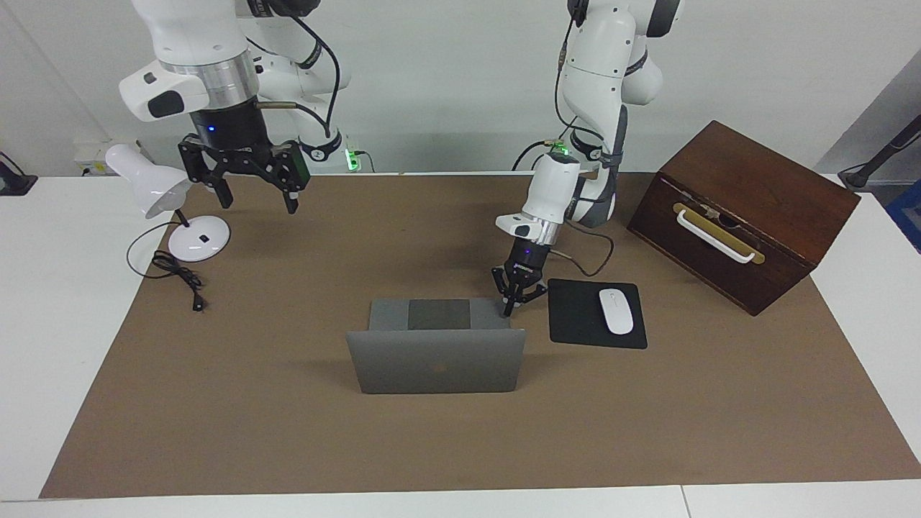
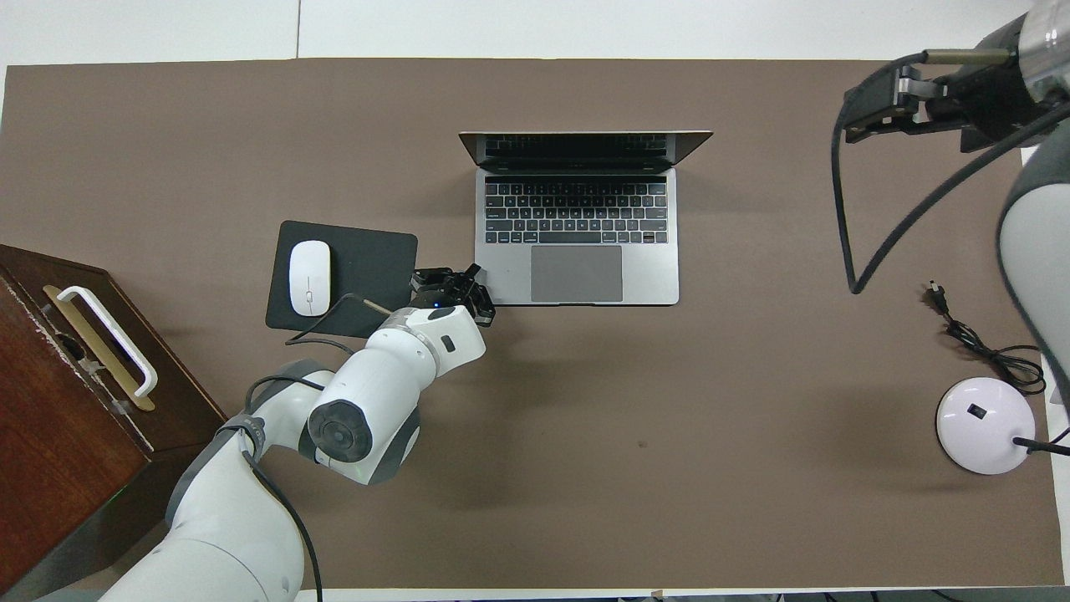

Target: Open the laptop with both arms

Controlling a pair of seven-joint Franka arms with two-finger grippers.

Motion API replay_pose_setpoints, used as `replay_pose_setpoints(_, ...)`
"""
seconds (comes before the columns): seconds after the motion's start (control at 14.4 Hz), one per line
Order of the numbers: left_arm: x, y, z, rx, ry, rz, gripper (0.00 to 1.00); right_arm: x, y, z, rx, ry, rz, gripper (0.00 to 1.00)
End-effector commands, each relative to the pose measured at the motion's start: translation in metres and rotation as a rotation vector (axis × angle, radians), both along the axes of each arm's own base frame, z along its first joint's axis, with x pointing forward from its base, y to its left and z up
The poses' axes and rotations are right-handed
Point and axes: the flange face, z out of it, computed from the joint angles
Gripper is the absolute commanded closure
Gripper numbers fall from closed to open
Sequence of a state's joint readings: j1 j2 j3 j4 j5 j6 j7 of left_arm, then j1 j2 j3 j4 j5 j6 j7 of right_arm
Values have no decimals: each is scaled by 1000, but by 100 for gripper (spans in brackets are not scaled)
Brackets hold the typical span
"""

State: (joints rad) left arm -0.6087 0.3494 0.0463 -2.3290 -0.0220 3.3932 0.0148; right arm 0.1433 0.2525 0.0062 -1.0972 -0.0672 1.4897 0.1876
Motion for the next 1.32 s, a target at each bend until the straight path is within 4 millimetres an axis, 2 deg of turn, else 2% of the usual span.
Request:
replay_pose_setpoints(0.0, 21, -4, 28, 25, 66, 22, 100, 6, -56, -6, -40, 13, 160, 0)
replay_pose_setpoints(0.07, 27, -4, 38, 34, 81, 25, 100, 9, -69, -5, -53, 3, 213, 0)
replay_pose_setpoints(0.14, 32, -1, 45, 40, 94, 34, 100, 11, -72, -2, -67, -19, 279, 0)
replay_pose_setpoints(0.35, 39, 0, 68, 65, 140, 38, 100, 7, -69, 2, -76, -16, 350, 0)
replay_pose_setpoints(0.42, 45, 4, 76, 79, 167, 48, 100, 1, -64, 4, -75, -9, 362, 0)
replay_pose_setpoints(0.55, 53, 8, 90, 102, 210, 56, 100, -25, -54, 5, -72, 2, 356, 0)
replay_pose_setpoints(0.62, 53, 11, 94, 112, 229, 59, 100, -28, -51, 3, -64, 19, 328, 0)
replay_pose_setpoints(0.76, 57, 24, 108, 117, 248, 80, 100, -31, -50, -11, -52, 67, 283, 0)
replay_pose_setpoints(0.9, 65, 41, 130, 139, 293, 101, 100, -46, -58, -44, -49, 50, 245, 0)
replay_pose_setpoints(0.97, 68, 43, 144, 151, 314, 99, 100, -55, -70, -60, -51, 43, 229, 0)
replay_pose_setpoints(1.11, 74, 54, 166, 174, 361, 111, 100, -60, -86, -70, -42, 66, 207, 0)
replay_pose_setpoints(1.25, 80, 79, 186, 186, 388, 134, 100, -61, -109, -69, -33, 73, 183, 0)
